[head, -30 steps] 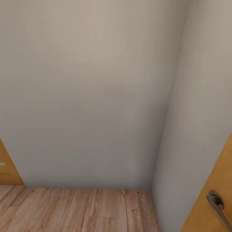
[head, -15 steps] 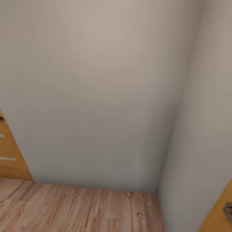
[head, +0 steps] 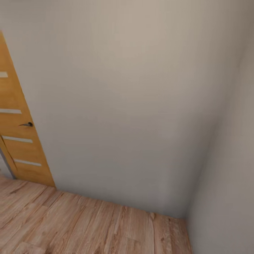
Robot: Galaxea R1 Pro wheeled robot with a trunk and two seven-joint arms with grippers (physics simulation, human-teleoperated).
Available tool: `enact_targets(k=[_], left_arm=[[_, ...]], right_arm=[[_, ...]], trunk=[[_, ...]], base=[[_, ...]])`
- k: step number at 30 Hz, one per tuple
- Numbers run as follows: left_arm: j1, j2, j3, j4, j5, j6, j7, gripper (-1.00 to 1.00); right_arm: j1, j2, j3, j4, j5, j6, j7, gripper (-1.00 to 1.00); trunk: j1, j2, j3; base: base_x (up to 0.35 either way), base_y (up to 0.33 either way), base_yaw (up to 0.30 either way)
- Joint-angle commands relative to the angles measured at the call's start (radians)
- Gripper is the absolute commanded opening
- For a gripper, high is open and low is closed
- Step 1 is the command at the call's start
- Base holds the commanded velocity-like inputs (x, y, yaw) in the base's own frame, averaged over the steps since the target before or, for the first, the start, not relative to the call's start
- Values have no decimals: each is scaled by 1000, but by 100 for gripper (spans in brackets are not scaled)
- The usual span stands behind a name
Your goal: Move the two storage containers from the living room to the garage. In the garage, place one container on the floor and stack the other container on top of it (either order is fine).
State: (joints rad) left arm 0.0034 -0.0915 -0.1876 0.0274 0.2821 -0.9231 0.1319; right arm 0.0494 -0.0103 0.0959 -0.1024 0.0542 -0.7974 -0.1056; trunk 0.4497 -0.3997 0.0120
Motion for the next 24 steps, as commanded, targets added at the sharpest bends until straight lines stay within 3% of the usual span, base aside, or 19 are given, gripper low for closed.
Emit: enact_targets(k=[1, 24], left_arm=[[0, 0, -9, 2, 4, -3, 6, 100], [0, -1, -9, 2, 4, -3, 6, 100]], right_arm=[[1, 0, 7, -2, 6, 1, -11, 100], [1, 0, 7, -2, 6, 0, -9, 100]], trunk=[[0, 0, 0], [0, 0, 0]], base=[[0, 0, 293], [0, 0, 293]])
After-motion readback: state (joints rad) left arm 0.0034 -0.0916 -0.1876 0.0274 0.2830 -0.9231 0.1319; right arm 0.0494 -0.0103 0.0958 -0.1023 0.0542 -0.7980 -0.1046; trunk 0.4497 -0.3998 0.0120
